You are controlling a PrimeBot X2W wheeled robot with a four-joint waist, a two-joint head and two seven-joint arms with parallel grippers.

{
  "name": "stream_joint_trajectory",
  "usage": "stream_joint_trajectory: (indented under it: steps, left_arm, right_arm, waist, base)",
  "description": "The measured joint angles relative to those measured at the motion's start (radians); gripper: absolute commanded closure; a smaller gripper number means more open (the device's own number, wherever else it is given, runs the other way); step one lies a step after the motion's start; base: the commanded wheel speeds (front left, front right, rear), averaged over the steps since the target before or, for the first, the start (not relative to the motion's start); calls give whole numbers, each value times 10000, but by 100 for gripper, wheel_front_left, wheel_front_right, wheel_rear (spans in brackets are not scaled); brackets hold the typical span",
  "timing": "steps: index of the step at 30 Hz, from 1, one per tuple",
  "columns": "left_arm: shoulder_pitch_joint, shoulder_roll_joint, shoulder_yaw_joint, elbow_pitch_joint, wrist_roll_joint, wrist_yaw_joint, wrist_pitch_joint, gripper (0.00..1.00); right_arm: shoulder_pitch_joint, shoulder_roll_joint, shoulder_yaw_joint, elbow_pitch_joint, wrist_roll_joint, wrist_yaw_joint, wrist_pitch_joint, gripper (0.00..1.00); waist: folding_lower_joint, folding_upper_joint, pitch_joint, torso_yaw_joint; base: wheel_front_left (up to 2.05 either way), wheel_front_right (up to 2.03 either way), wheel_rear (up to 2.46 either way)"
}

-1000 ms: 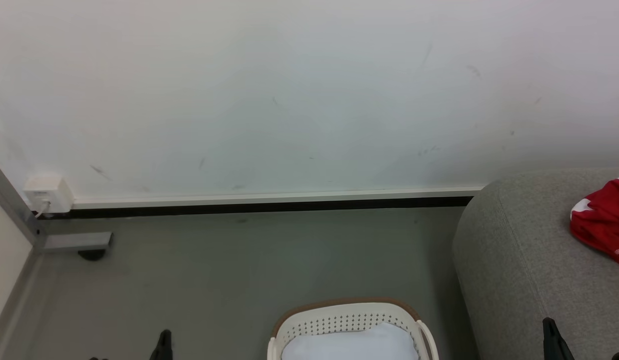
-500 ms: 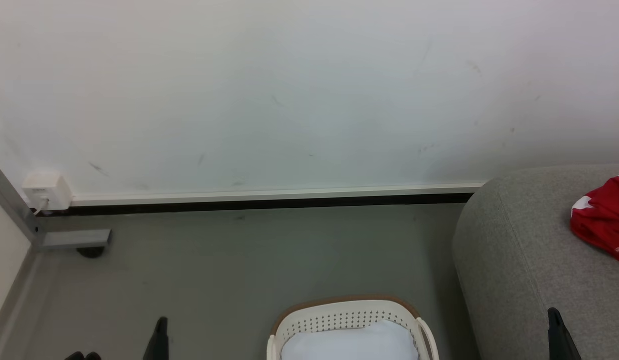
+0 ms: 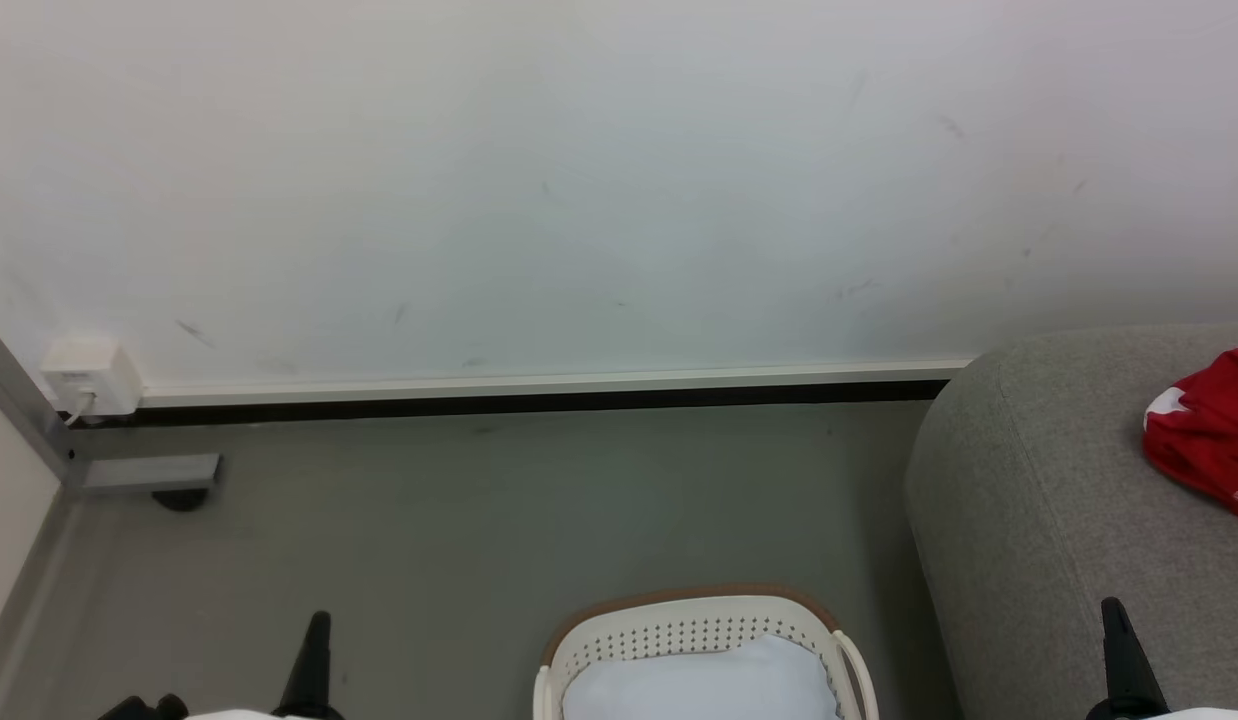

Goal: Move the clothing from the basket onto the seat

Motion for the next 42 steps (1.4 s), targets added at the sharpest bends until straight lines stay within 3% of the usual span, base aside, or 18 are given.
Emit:
stream_joint_trajectory:
  steps: [42]
  left_arm:
    - [-457, 15, 424, -516, -3908, -274, 976, 100]
  right_arm:
    - [-512, -40, -217, -479, 4046, 0, 1014, 100]
  waist:
    - [-1, 0, 264, -29]
  base:
    - [0, 0, 0]
